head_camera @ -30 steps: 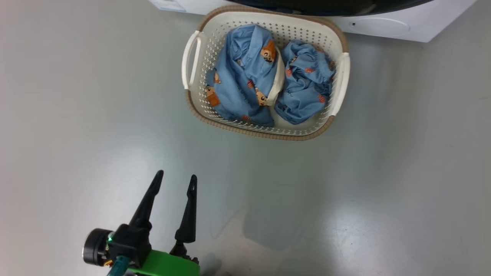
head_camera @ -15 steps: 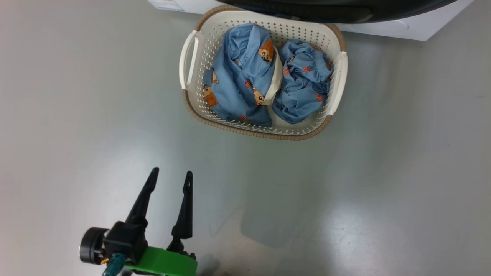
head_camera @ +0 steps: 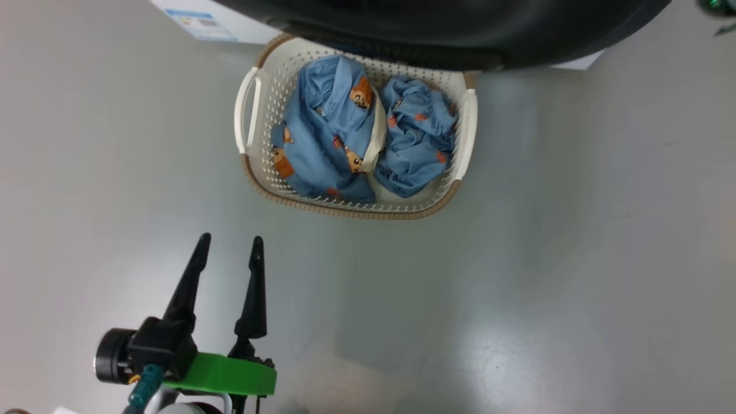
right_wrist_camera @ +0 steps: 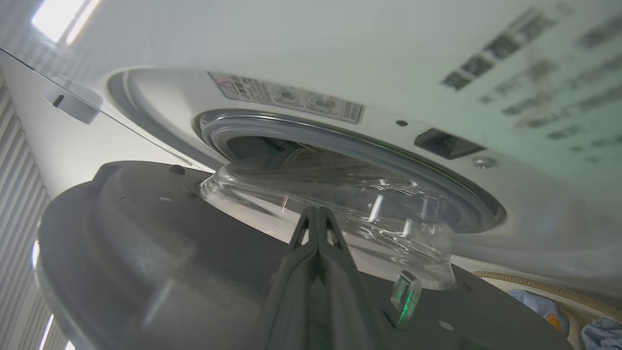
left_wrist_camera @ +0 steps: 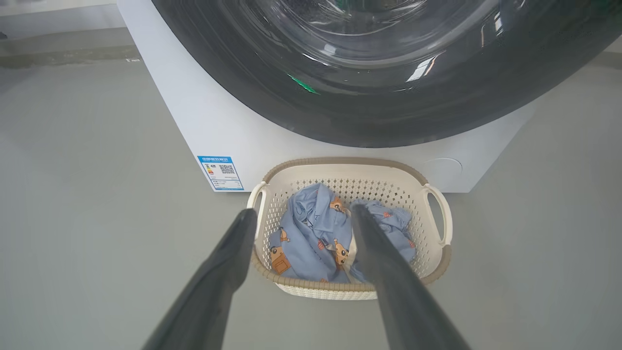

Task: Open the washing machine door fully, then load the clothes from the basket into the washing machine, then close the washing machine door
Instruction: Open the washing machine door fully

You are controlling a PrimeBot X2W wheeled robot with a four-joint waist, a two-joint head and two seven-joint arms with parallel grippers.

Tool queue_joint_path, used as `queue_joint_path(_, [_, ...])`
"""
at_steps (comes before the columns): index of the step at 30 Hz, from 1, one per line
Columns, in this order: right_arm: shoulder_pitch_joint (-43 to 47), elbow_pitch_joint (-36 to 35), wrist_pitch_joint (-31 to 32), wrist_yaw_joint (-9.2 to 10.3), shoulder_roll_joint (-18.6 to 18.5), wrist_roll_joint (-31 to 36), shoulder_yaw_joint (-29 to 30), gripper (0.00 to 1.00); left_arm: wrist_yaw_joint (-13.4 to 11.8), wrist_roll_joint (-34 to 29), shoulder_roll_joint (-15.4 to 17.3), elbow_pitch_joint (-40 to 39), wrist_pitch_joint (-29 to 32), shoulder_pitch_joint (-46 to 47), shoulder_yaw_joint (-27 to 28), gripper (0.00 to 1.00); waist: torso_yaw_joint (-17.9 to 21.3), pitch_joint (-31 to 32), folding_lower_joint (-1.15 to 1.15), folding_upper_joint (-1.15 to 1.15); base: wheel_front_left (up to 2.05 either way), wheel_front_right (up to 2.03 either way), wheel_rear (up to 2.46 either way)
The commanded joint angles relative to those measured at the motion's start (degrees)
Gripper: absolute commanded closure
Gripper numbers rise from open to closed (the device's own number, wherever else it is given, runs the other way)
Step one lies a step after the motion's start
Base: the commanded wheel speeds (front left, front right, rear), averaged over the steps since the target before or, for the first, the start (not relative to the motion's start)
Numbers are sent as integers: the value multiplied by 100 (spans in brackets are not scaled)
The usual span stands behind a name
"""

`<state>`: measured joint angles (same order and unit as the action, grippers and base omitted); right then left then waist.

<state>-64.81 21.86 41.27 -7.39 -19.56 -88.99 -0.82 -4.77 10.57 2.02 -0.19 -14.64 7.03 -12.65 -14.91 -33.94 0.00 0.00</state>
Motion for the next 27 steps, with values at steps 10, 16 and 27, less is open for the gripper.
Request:
queue_joint_path(10, [913,-463,164,-10,641,-7,-704,100,87,27,86,51,-36,-26,481,0,417,687,0,0,0,0,0])
queue_joint_path(16, [1518,-726,281,-10,886,-7,-1113,100,156,27,86,143,-36,-182,654,0,581,1103,0,0,0,0,0])
queue_joint_path(27, [2524,-1156,205,-10,1355,6,-1837,100,341,150,86,206,-36,-397,965,0,689,1906,0,0,0,0,0])
